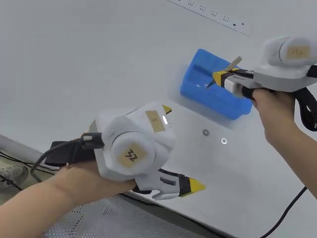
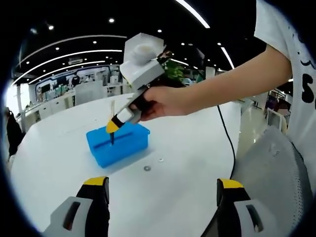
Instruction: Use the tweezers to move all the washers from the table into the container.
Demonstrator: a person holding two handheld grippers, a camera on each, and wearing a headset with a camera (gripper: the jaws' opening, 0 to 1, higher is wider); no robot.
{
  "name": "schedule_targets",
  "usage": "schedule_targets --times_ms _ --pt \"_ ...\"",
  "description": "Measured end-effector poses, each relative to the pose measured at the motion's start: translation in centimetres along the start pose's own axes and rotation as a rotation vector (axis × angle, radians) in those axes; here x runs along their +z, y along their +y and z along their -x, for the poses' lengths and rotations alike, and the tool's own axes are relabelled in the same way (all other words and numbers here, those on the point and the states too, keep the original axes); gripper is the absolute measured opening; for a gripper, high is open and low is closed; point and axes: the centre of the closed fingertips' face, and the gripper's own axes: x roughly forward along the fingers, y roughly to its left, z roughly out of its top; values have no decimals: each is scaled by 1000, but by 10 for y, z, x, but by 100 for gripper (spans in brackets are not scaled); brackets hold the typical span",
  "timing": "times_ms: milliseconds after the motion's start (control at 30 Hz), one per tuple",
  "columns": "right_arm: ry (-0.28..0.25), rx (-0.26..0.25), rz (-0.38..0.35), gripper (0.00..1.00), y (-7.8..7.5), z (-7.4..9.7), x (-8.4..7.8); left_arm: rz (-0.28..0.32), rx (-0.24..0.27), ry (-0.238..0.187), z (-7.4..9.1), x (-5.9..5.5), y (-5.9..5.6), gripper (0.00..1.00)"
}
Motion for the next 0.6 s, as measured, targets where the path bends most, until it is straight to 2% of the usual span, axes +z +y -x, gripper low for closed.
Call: schedule_targets --times_ms 100,300,533,567,600 --pt "3 -10 3 3 -2 -3 -1 -11 -12 25 -4 -5 -2 92" --pt "30 -20 21 3 -3 -13 -9 -42 -7 44 -5 -9 -1 90" --pt "60 -1 65 3 2 -17 -17 -31 -3 43 -5 -9 0 90" --pt "43 4 72 3 4 -16 -15 -31 -3 44 -5 -9 0 90" --pt "51 3 72 3 4 -16 -16 -33 -2 45 -5 -9 0 89"
